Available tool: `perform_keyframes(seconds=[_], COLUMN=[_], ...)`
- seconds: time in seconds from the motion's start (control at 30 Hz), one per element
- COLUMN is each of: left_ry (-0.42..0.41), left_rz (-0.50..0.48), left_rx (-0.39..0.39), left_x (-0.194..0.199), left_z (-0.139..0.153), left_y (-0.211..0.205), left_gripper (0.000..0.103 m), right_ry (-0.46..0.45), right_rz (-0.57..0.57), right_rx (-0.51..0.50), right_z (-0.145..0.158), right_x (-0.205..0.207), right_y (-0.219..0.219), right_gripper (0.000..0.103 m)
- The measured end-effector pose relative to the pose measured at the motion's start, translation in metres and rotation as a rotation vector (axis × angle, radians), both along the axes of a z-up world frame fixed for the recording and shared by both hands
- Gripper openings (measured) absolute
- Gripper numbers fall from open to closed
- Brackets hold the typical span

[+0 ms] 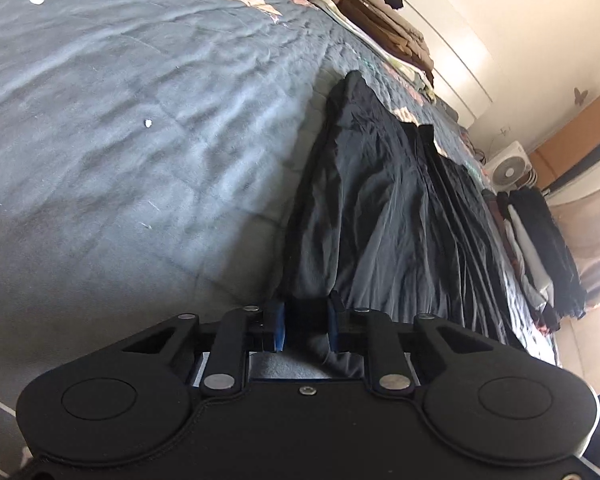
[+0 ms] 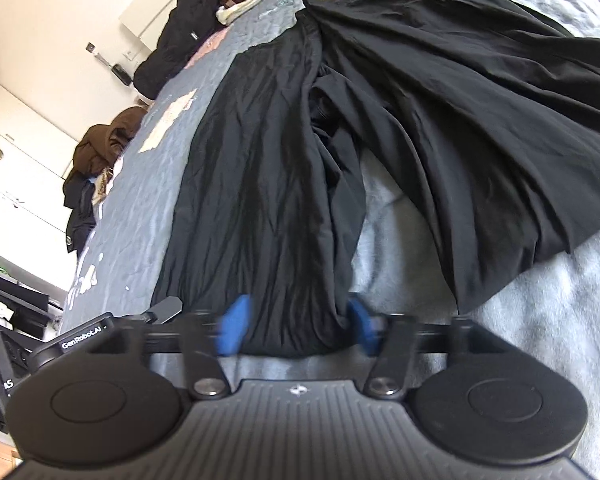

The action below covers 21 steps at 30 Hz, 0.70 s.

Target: Fold clothes

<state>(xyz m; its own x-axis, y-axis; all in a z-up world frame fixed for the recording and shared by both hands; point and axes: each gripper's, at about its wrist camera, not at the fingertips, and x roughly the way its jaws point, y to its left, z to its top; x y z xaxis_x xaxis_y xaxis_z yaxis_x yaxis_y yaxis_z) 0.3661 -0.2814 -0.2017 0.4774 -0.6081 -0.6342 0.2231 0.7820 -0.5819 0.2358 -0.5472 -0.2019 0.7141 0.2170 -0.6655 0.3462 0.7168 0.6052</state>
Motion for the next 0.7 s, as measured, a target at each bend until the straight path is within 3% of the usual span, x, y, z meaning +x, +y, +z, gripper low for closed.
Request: perform_keyframes(seconds=[0.03,0.1,0.13,0.3,0.47,0.6,0.7], left_ry=[0.003,0.001,0.001,0.006,-0.015,-0.045,-0.024], left_rz=[0.004,0.004,0.004,0.009,-0.038,-0.082,-0.07], left_rx=[0.005,-0.005,-0.014,-0.046,-0.002,0.043,0.075], left_x=[0.0,0.0,0.0,0.002,-0.005,-0.012,-0.01], left_z=[-0.001,0.0,0.0,0.009,0.025,0.028,0.023], left_y=[0.0,0.001,0.003,0.013,0.015,0.014,0.01], left_gripper=[0.021,0.018,0.007,0.005,0.004,0.004,0.008], right_ry=[0.002,-0.003,-0.012,-0.039,-0.061,-0.029,-0.003], right_rz=[-0.002,-0.009,-0.014,-0.012,-0.002,0.011,0.021], right_rx=[0.003,0.022,0.041,0.05,0.042,-0.038,-0.099], right_z=[0.0,-0.001,-0.001,0.006,0.018,0.019,0.02], right_x=[0.0,-0.002,-0.003,-0.009,-0.013,-0.017,-0.02], right_y=[0.0,-0.002,-0.003,-0.005,-0.002,0.005,0.011], right_gripper=[0.025,0.02,0.018,0.015,0.015,0.015,0.023])
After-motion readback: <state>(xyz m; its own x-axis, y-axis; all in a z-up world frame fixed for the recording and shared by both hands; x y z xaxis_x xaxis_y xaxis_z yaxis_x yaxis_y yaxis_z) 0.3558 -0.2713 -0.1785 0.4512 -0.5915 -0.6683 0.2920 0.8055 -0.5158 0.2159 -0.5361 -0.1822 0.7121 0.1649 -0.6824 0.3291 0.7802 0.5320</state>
